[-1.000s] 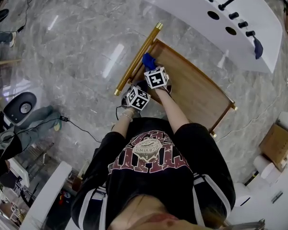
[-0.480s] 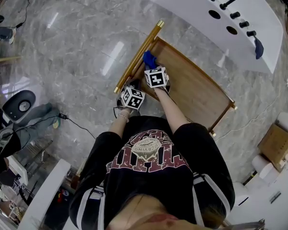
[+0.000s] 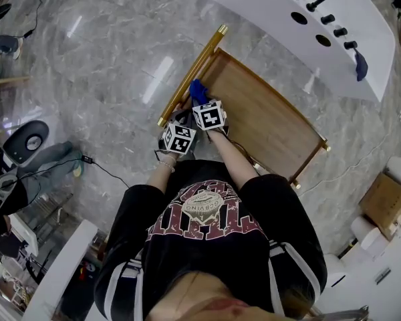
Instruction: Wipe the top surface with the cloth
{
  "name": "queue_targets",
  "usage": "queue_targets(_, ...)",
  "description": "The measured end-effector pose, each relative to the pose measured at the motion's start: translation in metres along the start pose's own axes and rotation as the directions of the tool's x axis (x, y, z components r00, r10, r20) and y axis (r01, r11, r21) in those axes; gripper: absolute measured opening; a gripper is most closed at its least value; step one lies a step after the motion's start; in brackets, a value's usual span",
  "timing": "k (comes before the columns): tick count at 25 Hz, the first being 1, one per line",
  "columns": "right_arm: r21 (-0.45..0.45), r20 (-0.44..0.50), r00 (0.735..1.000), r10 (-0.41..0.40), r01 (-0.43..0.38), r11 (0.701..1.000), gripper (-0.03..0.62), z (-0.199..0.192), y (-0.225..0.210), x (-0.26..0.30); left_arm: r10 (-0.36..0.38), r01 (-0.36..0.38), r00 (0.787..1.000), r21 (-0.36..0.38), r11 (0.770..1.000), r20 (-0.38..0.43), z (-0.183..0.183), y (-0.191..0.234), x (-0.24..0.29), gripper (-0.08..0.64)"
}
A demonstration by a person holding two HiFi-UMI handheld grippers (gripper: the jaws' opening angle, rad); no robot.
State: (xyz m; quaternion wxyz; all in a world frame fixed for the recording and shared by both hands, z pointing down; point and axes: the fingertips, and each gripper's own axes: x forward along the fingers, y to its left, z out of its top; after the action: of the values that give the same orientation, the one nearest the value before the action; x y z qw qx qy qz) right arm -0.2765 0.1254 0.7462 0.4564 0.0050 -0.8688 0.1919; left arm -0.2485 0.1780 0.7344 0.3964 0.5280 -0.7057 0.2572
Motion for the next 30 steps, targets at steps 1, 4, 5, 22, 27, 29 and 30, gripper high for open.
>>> queue_targets(1,-0.008,-0.003,1.000,0.008,-0.008,1.000,0.088,-0.003,0.003,0.000,0.005,-0.005,1.000,-0.004,1.000,0.003,-0.001,0.001,-0.001,0.049)
queue_targets(4,-0.023,-0.006,1.000,0.031,-0.031,0.999,0.087,-0.008,0.011,-0.002,0.019,-0.019,1.000,-0.016,1.000,0.008,-0.003,0.002,-0.004,0.049)
queue_targets(5,-0.027,-0.004,0.999,0.035,-0.036,0.999,0.087,-0.009,0.013,-0.003,0.022,-0.022,1.000,-0.024,0.999,0.010,-0.003,0.003,-0.004,0.049)
queue_targets(22,-0.091,0.013,0.998,0.065,-0.064,0.994,0.087,-0.018,0.013,-0.013,0.063,-0.062,0.998,-0.061,0.996,0.003,-0.002,-0.001,-0.005,0.049)
queue_targets(27,-0.066,0.021,0.998,0.054,-0.053,0.996,0.087,-0.023,0.007,-0.018,0.059,-0.060,0.998,-0.066,0.996,-0.016,-0.003,-0.002,-0.002,0.048)
queue_targets(29,-0.059,0.021,0.998,0.055,-0.053,0.997,0.087,-0.026,0.005,-0.021,0.058,-0.059,0.998,-0.071,0.996,-0.021,-0.003,-0.002,-0.002,0.049)
queue_targets(30,-0.056,0.021,0.998,0.055,-0.054,0.997,0.087,-0.028,0.004,-0.022,0.055,-0.056,0.998,-0.062,0.996,-0.023,-0.003,-0.003,-0.002,0.049)
